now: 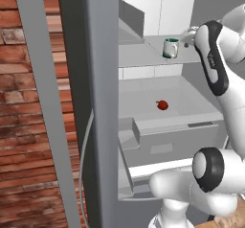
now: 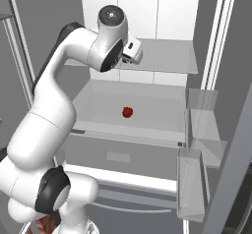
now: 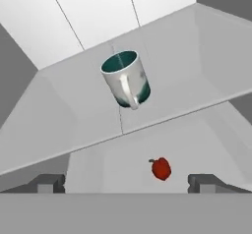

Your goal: Place the mustard and mayonnaise from the counter to the top shelf of the fridge. If the existing items in the fridge are on the top shelf, move them to other shelves.

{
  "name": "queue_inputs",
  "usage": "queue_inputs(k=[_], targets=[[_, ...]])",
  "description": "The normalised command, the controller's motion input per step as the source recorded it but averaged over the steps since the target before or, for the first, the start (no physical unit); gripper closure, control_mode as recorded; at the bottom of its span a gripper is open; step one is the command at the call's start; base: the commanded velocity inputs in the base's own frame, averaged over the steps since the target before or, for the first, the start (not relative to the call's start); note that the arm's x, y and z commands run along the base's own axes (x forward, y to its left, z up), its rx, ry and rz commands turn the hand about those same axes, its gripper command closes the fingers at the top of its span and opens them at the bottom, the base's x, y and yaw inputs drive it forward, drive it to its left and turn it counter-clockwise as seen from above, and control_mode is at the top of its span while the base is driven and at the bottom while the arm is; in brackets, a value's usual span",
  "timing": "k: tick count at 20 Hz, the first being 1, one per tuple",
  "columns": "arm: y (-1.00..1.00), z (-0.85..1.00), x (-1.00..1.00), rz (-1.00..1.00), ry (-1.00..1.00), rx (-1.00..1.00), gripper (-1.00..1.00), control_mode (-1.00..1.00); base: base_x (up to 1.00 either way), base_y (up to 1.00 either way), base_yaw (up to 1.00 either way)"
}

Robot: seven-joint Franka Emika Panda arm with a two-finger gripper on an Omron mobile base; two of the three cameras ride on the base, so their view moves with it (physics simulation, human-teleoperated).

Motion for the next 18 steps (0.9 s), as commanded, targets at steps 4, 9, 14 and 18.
queue_inputs(k=[4,9,14,18], targets=[[0.00,-0.28,0.52,0.00,0.14,-0.05,-1.00,-1.00,0.00,0.00,0.00],[0.00,-0.25,0.53,0.01,0.15,-0.05,-1.00,-1.00,0.00,0.00,0.00],[-0.06,-0.35,0.54,0.00,0.09,-0.06,-1.00,-1.00,0.00,0.00,0.00],[-0.01,-0.27,0.59,0.01,0.00,-0.01,-1.00,-1.00,0.00,0.00,0.00]])
